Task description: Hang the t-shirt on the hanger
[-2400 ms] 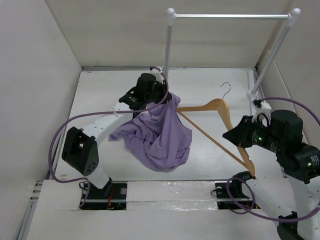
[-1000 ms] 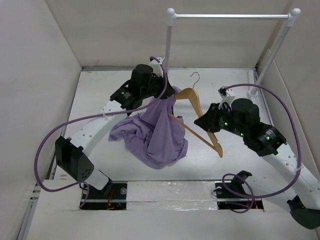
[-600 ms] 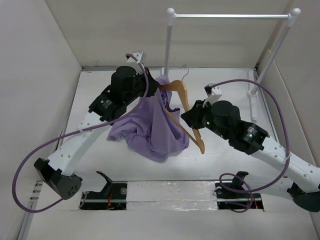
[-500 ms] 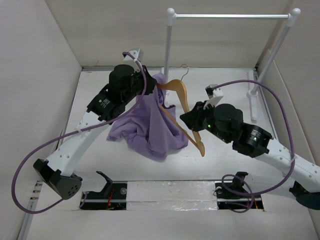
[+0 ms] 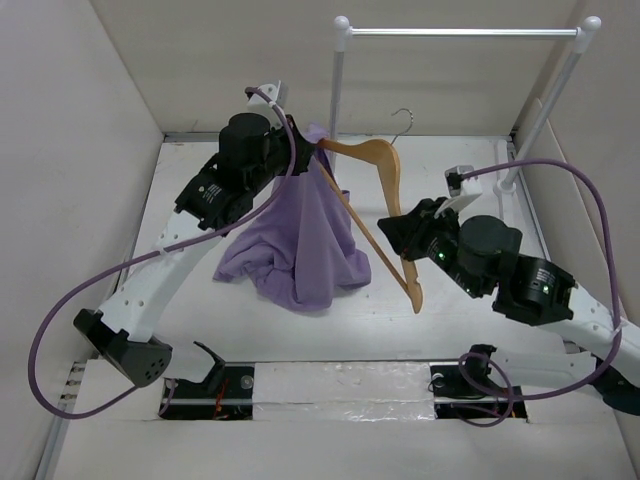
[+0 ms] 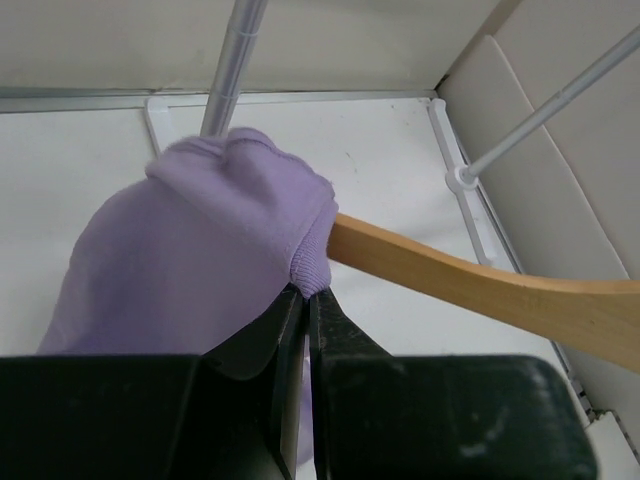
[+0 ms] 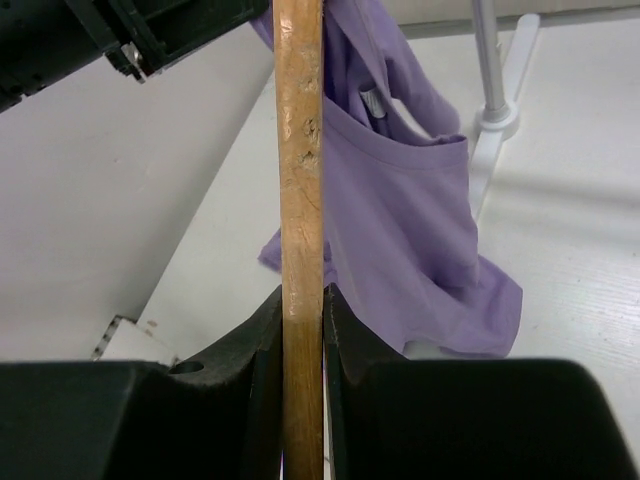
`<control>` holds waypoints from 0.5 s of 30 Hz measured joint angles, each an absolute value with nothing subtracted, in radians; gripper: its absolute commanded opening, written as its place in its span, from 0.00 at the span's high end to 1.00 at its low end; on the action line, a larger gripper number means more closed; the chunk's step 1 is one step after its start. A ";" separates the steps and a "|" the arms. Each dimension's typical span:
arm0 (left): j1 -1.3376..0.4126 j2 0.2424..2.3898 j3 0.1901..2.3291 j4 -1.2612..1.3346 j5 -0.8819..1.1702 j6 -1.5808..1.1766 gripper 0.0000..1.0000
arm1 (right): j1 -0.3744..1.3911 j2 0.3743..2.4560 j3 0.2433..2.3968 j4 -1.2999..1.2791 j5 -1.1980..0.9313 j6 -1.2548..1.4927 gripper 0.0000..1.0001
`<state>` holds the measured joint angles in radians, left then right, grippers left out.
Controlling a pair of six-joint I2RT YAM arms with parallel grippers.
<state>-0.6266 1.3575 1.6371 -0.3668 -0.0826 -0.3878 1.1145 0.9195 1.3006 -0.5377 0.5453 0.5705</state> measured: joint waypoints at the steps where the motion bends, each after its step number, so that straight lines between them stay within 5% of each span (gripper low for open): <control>1: -0.627 1.359 1.637 -0.367 -0.073 -0.389 1.00 | 1.115 0.931 1.296 -0.522 0.564 0.562 1.00; 15: -0.639 1.341 1.631 -0.341 0.197 -0.425 1.00 | 1.022 1.188 1.162 -0.025 0.561 0.398 1.00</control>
<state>-0.6392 1.3415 1.6310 -0.3408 0.1967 -0.4252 1.0222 1.1877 1.1622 -0.0246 0.5610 0.3981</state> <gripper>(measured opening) 0.013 0.213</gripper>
